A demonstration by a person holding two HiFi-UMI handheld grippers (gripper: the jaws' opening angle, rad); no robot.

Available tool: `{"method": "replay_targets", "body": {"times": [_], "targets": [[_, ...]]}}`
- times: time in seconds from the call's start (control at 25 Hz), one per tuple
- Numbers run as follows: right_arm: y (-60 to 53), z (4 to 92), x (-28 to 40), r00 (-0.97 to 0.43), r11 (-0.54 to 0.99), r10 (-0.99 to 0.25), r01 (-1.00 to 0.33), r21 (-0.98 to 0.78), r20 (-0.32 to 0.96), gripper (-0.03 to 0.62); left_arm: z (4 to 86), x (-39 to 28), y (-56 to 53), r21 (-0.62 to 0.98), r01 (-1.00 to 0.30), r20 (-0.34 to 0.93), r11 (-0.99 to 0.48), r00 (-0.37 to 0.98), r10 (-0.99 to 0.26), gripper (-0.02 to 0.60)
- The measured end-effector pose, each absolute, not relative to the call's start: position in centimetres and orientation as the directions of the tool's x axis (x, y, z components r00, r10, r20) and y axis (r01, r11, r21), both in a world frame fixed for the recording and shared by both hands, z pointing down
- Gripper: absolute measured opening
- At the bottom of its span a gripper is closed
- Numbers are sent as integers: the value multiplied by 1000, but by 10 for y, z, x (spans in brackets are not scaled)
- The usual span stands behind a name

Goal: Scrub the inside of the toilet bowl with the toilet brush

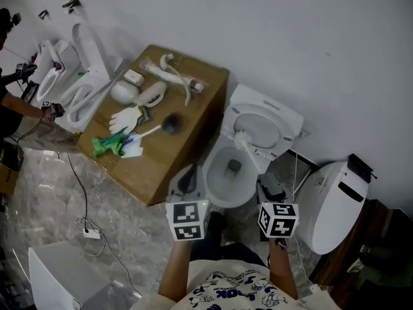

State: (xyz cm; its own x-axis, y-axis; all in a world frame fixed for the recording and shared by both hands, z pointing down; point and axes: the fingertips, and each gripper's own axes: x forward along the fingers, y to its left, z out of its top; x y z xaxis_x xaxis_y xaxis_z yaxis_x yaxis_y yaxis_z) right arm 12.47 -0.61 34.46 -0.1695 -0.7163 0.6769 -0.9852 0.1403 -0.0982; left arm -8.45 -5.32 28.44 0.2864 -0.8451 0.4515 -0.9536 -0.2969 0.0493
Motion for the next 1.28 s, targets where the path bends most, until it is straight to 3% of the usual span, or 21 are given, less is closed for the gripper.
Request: {"method": "replay_targets", "body": {"times": [0.88,1.28], "targets": [[-28,422,120,-160,126,-592,-986,-106,790,164,360,-79,-93,73,-928,579,-365,337,-742,2],[-36,466,120,-195,188,-528,-976,-110,826,164,393,-71,-87,72,-935,627,-347,313,-713,2]]}}
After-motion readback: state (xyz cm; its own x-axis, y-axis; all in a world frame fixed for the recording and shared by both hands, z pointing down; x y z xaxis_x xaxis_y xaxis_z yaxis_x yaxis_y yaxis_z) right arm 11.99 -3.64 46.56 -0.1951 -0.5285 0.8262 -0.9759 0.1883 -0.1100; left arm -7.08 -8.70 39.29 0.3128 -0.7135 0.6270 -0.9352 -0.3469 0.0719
